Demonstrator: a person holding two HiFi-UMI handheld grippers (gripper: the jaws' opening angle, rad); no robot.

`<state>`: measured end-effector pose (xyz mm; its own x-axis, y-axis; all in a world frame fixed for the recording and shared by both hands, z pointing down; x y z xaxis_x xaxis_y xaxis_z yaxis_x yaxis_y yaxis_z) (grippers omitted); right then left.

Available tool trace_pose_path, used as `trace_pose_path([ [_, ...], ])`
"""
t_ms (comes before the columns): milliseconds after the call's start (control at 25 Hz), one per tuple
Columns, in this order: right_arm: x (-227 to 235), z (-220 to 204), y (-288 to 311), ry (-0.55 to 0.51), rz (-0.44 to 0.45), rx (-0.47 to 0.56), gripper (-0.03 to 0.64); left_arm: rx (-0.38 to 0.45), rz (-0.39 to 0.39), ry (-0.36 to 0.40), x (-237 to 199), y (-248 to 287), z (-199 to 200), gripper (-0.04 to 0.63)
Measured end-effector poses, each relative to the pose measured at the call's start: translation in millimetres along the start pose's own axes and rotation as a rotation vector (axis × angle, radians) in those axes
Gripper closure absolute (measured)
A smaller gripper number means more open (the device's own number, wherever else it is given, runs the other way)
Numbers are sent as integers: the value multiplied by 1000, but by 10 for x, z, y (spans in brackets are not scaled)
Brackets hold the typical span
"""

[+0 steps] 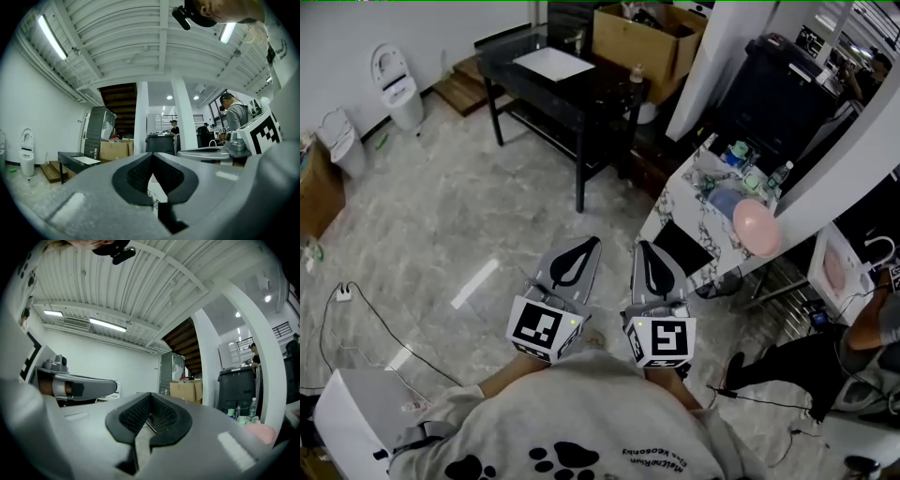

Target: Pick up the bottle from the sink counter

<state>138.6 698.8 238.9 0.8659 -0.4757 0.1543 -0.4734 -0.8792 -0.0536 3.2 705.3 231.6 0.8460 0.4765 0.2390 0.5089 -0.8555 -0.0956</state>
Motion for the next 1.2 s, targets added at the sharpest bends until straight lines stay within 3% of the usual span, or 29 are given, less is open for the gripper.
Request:
trace_pose_path([
  [360, 676, 35, 579, 27, 60, -7, 617, 1, 42, -5, -80, 809, -124, 594],
  [680, 875, -52, 738, 39, 88, -39, 617, -26, 70, -20, -89, 1029, -221, 594],
  [1200, 1185, -91, 813, 49, 31, -20, 617, -21, 75, -1, -265, 1347, -368, 594],
])
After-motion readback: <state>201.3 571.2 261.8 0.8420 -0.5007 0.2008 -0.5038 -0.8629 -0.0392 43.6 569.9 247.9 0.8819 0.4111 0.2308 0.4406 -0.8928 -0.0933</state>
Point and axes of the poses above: the fingertips, and each gripper's own axes: y forward along the fingers, x to its right, z out of its top, the point moved 6 cm from there along -y, backward along the fingers, and after that the axes turned 15 degrees about y, right-handed, at the moved point
